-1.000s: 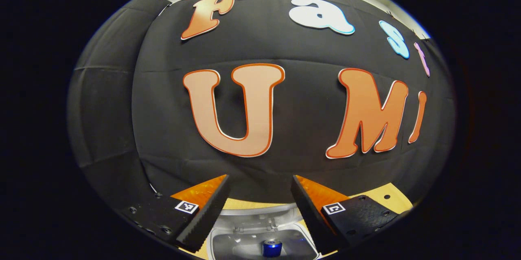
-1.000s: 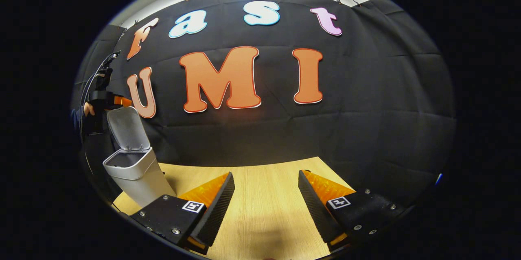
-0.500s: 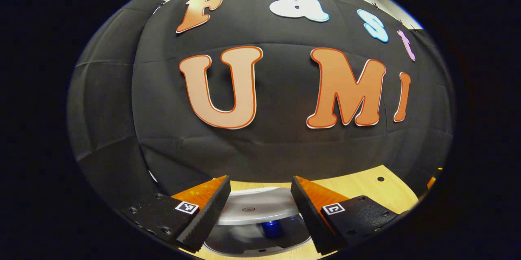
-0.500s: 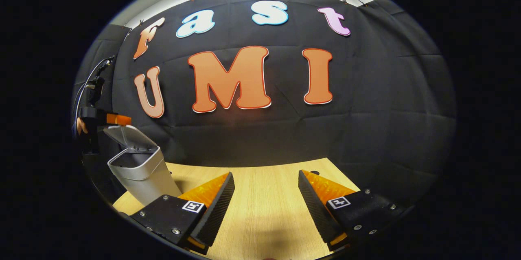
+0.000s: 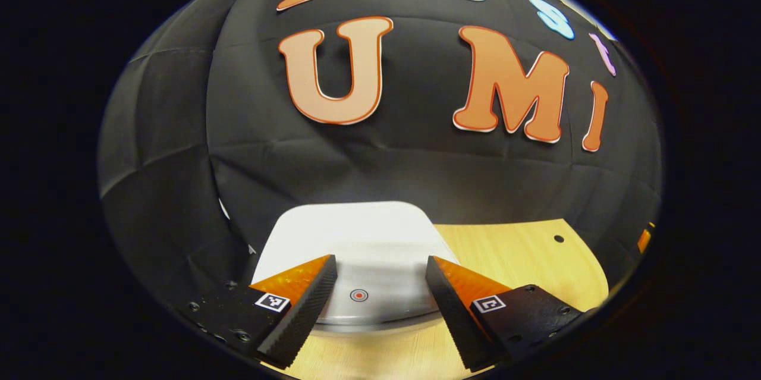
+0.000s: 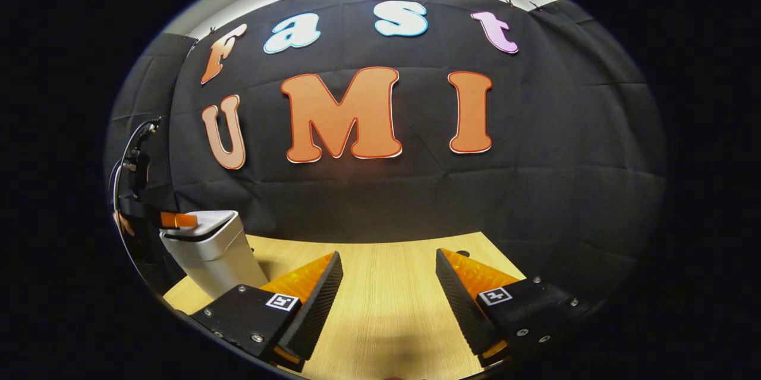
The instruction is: Press the lid of the desktop garbage bin to open it, pick up the crumpled paper on the desktop and throw it into the bin, then pick up the pop can on the desktop and drop it into the bin, and finally close the garbage bin lid.
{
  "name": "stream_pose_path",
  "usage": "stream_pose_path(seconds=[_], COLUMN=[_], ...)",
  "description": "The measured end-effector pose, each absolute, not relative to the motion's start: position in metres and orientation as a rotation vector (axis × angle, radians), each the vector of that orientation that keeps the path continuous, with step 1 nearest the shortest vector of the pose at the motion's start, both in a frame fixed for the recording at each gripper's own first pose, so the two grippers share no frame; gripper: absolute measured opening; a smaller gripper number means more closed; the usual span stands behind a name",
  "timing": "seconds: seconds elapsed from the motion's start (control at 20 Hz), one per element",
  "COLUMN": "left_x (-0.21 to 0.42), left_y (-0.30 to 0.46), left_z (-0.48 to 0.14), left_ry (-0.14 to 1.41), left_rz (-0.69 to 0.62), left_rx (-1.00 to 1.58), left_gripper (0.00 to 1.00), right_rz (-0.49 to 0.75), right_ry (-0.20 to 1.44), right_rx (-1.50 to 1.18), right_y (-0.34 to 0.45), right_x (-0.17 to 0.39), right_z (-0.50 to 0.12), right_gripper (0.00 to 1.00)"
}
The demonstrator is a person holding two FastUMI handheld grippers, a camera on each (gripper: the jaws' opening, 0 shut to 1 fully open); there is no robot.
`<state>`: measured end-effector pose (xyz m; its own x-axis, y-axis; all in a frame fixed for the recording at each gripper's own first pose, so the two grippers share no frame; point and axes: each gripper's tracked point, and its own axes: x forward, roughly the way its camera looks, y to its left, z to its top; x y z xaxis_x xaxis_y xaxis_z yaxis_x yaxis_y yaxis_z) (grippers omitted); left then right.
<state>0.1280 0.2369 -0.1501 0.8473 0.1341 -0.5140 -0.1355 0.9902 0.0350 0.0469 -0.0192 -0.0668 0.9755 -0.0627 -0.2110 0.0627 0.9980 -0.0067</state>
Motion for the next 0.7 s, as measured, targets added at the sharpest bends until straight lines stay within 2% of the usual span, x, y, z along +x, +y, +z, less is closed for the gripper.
stream_pose_path(seconds=[0.15, 0.4, 0.7], left_x=[0.122, 0.122, 0.109], left_y=[0.237, 0.232, 0.229], left_z=[-0.14, -0.149, -0.127], left_ry=[0.496, 0.517, 0.448], left_rz=[0.166, 0.175, 0.179], left_rx=[-0.009, -0.004, -0.015], left_gripper=[0.97, 0.97, 0.96], right_rz=[-0.064, -0.061, -0.057], right_ry=[0.214, 0.216, 0.202], right_rx=[-0.007, -0.006, -0.003], right_y=[-0.022, -0.023, -0.025], right_x=[0.046, 0.044, 0.044], right_z=[-0.068, -0.07, -0.064], right_gripper=[0.94, 0.94, 0.94])
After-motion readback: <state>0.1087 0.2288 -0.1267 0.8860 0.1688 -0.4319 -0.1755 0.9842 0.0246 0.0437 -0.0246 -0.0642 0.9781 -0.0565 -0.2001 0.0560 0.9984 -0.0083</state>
